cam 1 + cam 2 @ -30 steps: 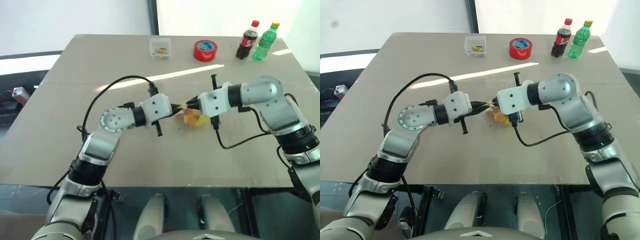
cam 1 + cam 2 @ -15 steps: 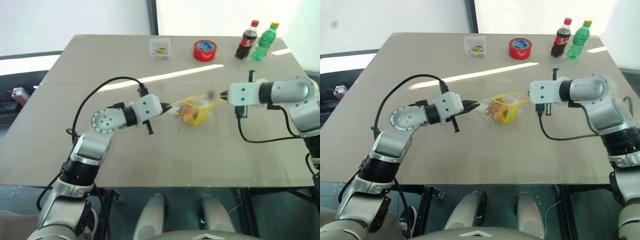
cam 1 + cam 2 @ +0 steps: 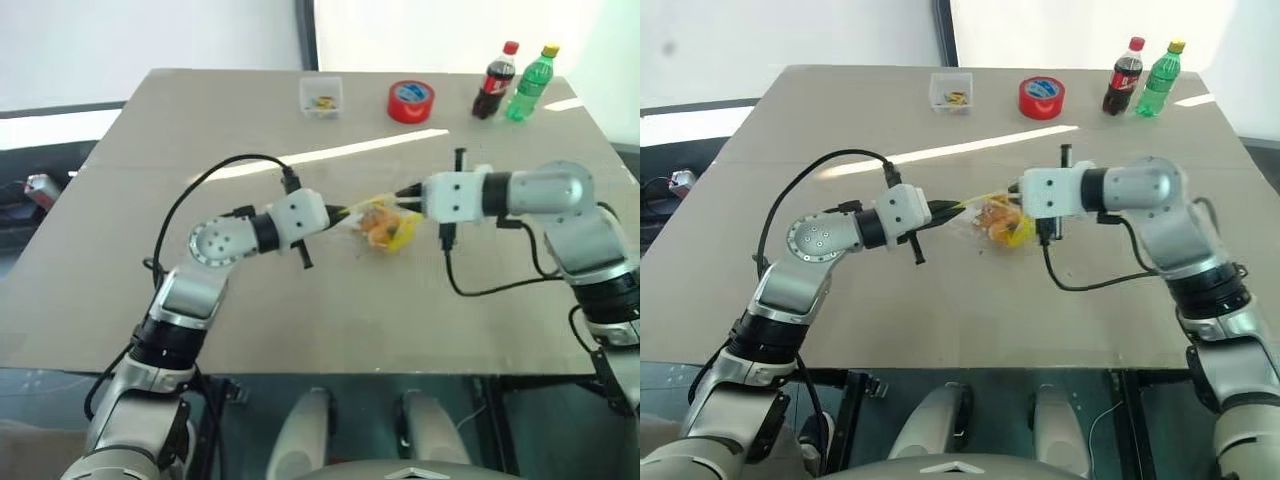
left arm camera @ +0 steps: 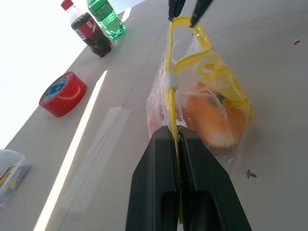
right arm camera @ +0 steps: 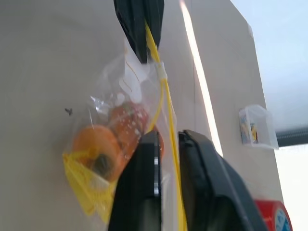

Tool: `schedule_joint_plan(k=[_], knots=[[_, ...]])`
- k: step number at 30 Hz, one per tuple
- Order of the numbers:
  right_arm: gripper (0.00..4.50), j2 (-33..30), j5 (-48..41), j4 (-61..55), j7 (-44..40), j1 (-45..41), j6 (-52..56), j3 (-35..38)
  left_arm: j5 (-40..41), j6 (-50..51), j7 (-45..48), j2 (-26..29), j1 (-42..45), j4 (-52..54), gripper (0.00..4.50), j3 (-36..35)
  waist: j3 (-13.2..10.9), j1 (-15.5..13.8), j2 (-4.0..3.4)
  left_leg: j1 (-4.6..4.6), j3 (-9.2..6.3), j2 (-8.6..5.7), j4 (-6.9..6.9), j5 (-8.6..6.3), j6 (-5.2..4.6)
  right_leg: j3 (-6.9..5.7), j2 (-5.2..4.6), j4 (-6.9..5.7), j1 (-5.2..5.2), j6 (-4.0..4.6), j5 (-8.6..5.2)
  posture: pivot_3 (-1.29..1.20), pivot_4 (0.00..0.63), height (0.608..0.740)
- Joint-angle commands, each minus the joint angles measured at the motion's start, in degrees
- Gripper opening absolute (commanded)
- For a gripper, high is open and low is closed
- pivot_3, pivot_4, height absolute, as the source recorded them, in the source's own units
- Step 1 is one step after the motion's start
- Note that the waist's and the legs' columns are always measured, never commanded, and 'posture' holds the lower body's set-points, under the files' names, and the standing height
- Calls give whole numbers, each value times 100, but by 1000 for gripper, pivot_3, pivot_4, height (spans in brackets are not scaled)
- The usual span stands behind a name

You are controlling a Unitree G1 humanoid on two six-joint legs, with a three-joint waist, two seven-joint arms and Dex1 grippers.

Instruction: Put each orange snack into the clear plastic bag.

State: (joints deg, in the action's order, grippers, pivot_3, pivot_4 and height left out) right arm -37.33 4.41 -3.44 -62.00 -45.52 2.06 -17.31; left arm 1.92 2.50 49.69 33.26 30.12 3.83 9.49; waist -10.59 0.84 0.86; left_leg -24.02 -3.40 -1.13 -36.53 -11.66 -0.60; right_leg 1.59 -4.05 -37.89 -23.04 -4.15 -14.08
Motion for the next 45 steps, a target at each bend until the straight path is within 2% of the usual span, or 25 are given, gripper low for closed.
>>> schedule_joint_plan(k=[1,13,40,44,45], knots=[[1284,148,-1,-134,20,-241,1,-2,64,-65,-58,-11,-9,192,0,-107,0,-1,0,0,0,0,0,0,0,-1,0,0,0,0,0,0,150,740],[1284,462,159,146,-11,-530,-335,-201,112,-286,-117,-108,-166,110,0,-122,0,6,0,1,-1,0,0,0,0,-1,1,-2,-1,0,0,0,150,740],[1284,622,468,637,66,-623,-956,-335,152,-257,-72,-141,-199,127,0,-93,0,10,0,1,-1,0,0,0,0,-1,1,-3,-1,0,0,0,150,740],[71,609,488,697,48,-627,-1018,-327,150,-261,-69,-143,-198,129,0,-88,0,10,-1,2,-1,0,0,0,0,-1,1,-3,-1,0,0,0,150,740],[25,605,494,706,42,-625,-1028,-330,149,-264,-66,-141,-198,129,0,-87,0,10,0,1,-1,0,0,0,0,-1,2,-3,-1,0,0,0,150,740]])
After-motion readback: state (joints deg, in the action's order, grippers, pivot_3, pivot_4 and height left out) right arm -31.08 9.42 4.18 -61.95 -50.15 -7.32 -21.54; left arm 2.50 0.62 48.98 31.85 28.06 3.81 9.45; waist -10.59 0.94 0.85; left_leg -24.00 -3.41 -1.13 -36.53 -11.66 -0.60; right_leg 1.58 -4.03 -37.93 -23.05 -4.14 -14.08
